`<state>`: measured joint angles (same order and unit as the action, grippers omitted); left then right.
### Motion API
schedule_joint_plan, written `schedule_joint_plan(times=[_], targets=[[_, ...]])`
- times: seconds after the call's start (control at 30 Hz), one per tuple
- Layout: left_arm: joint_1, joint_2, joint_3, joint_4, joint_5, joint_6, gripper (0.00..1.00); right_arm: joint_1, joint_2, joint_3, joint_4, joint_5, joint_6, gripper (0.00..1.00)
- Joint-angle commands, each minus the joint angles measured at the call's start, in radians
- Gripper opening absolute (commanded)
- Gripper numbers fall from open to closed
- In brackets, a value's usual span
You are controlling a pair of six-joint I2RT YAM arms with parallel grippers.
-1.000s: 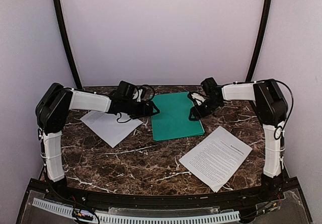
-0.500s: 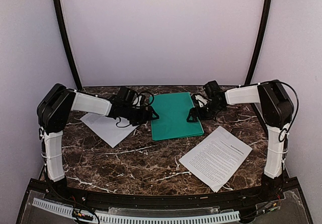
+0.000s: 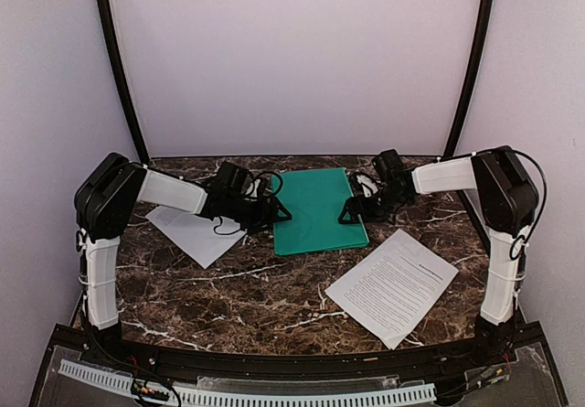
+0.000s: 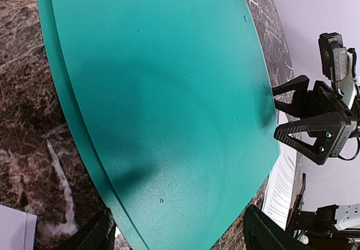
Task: Put the files into the folder
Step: Pick up the folder from the center of the board.
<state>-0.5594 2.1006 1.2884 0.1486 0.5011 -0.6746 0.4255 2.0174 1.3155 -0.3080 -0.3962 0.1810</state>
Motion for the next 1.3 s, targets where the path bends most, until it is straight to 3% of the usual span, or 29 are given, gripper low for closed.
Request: schedule_joint_plan(times=[0.0,0.3,0.63,0.93,1.07,1.27], targets=[[-0.007,0.02,0.015,-0.01,0.023,-0.027,0.78,0.01,-0.016,-0.028,0.005,-0.017,0.018,0.8],[-0.007,0.057,0.02,-0.003,0.064,-0.132,0.75,0.014,-0.021,-0.057,0.033,-0.034,0.023,0.79],[-0.006,0.078,-0.039,0.213,0.161,-0.3,0.71,0.018,-0.031,-0.107,0.105,-0.113,0.06,0.77],[-0.006,0.076,-0.076,0.357,0.219,-0.362,0.66,0.018,-0.026,-0.122,0.129,-0.133,0.101,0.76],[-0.006,0.047,-0.083,0.324,0.191,-0.318,0.66,0.018,-0.055,-0.121,0.083,-0.065,0.06,0.78],[-0.005,-0.063,-0.055,0.067,0.078,-0.096,0.7,0.059,-0.181,-0.143,-0.01,0.157,-0.033,0.88]])
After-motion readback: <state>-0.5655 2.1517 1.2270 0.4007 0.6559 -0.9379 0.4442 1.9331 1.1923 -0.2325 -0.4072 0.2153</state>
